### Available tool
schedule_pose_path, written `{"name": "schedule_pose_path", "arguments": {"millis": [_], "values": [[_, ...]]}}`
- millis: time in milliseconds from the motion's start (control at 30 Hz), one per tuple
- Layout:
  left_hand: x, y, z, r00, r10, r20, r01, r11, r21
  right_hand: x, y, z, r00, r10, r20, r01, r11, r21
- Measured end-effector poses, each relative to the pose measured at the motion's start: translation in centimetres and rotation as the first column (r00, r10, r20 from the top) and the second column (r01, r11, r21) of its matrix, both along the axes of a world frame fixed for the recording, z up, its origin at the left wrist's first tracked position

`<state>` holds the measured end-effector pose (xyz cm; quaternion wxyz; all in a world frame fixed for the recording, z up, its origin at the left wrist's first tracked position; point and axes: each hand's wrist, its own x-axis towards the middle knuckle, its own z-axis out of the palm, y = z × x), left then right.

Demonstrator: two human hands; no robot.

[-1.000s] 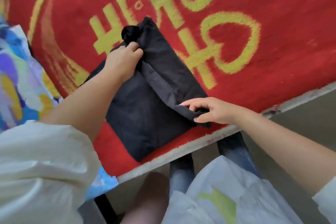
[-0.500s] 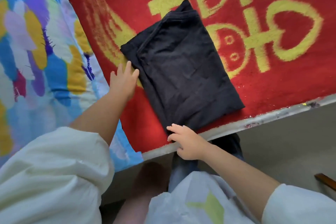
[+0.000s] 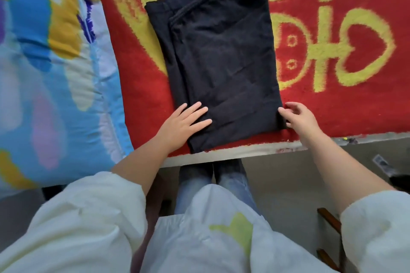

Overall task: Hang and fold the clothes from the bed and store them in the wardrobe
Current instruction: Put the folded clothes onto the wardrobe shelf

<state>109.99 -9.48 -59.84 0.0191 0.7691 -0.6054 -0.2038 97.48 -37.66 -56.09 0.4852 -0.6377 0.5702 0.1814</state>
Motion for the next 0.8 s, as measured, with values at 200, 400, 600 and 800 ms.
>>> {"name": "schedule_pose_path", "arguments": {"millis": [200,400,600,800], "values": [[-0.2,-0.4,0.1,0.981,0.104,-0.162,-0.092,0.992,0.083,1.3,-0.6,-0.3,0.999,0.050,0.007,-0.050,0.946,0.321],[-0.9,1.1,3.3,0.783,0.252,-0.569,-0.205,0.968,0.146,0.3,-2.8,3.4,0.980,0.198,-0.025,-0.126,0.711,0.692],[4.7,-0.3,7.7,0.333,0.547,-0.768,-0.395,0.820,0.414,2.7,-3.7,6.2,0.995,-0.003,0.095,-0.070,0.658,0.750],[11.3,-4.5,7.7,-0.346,0.525,-0.777,-0.755,0.335,0.563,12.1,-3.9,4.7,0.896,-0.434,0.093,0.291,0.732,0.616]]}}
